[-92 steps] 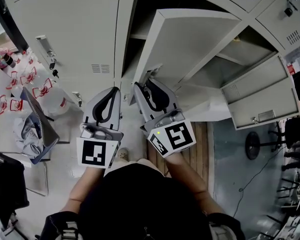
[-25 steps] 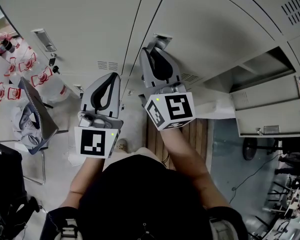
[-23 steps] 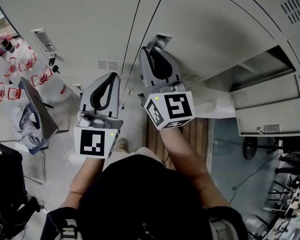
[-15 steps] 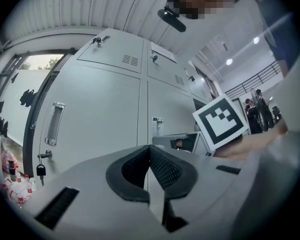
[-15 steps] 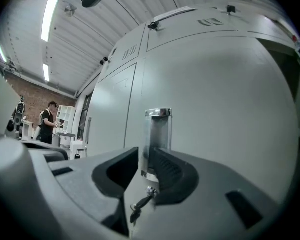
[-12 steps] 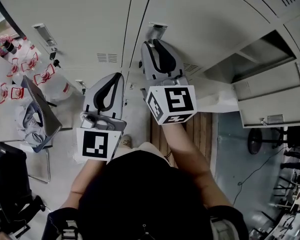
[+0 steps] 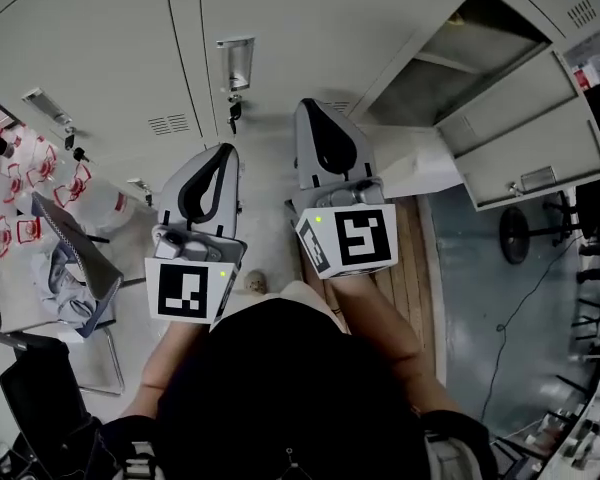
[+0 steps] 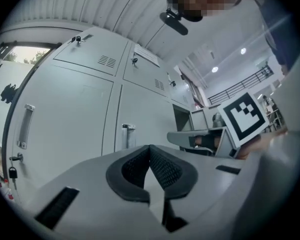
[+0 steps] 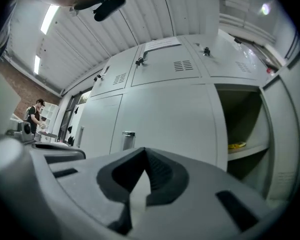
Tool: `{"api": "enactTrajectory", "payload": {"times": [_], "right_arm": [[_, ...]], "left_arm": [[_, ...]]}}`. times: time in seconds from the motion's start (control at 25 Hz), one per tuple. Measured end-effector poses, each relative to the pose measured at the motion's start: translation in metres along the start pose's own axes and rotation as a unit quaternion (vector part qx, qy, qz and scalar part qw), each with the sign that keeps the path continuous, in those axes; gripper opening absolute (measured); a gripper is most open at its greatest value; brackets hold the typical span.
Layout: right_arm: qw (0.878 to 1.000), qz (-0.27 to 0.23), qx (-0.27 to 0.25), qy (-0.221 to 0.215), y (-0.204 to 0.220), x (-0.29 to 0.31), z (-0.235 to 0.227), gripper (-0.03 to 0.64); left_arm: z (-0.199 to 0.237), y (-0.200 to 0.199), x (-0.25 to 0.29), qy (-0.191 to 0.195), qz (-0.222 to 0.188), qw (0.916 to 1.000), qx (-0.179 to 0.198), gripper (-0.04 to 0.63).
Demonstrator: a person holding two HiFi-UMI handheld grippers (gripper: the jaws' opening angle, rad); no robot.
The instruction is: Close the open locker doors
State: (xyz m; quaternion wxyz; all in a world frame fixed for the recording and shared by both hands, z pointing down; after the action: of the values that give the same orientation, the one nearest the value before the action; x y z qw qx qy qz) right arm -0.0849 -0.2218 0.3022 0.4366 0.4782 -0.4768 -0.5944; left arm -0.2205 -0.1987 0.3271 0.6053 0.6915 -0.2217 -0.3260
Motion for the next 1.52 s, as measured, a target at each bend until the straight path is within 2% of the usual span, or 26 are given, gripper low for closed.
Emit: {"api": "enactTrajectory", "payload": {"times": [0.28, 0.56, 0.76, 0.96, 1.12, 1.28, 1.44, 1.52], "right_arm": [[0.996, 0.006, -0.014, 0.091, 0.002, -0.056, -0.052, 0.002], [0.983, 0.013, -0.037, 0.179, -0.001, -0.106, -0.102, 0.002], [0.963, 0.022, -0.048, 0.262, -0.006, -0.149, -0.139, 0.002], [0.939, 0.022, -0.062, 0.337, -0.012, -0.202, -0.166, 0.002], [0.921, 0.024, -0.062, 0.384, -0.009, -0.238, -0.201, 0.002], [0.911, 0.025, -0.059, 0.408, -0.008, -0.264, -0.241, 0.002], [0.909, 0.021, -0.057, 0.413, -0.008, -0.281, -0.287, 0.002], [0.911, 0.018, -0.057, 0.408, -0.007, -0.287, -0.313, 0.002]], "left_arm": [[-0.038, -0.001, 0.026, 0.068, 0.000, 0.9976, -0.004, 0.002], [-0.086, -0.001, 0.060, 0.151, -0.005, 0.9884, -0.016, 0.003], [-0.132, 0.001, 0.088, 0.232, -0.011, 0.9722, -0.033, 0.002], [-0.190, -0.002, 0.101, 0.311, -0.016, 0.9496, -0.040, 0.002], [-0.237, 0.005, 0.122, 0.356, -0.007, 0.9334, -0.047, 0.002], [-0.281, 0.003, 0.144, 0.378, -0.012, 0.9246, -0.050, 0.002], [-0.328, 0.002, 0.170, 0.391, -0.016, 0.9191, -0.048, 0.003], [-0.350, 0.003, 0.185, 0.391, -0.016, 0.9193, -0.045, 0.002]]}}
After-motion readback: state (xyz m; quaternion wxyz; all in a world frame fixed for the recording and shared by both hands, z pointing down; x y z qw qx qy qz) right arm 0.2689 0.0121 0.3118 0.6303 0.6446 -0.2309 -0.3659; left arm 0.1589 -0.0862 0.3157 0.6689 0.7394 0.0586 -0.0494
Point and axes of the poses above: the fingertips, and each gripper's own axes: x forward along the fingers, z to its left, y out of its underside, the point moved 5 cm from there along -x, backward along the fingers, and after that the axes turned 7 degrees about y, right-handed, at the moved point
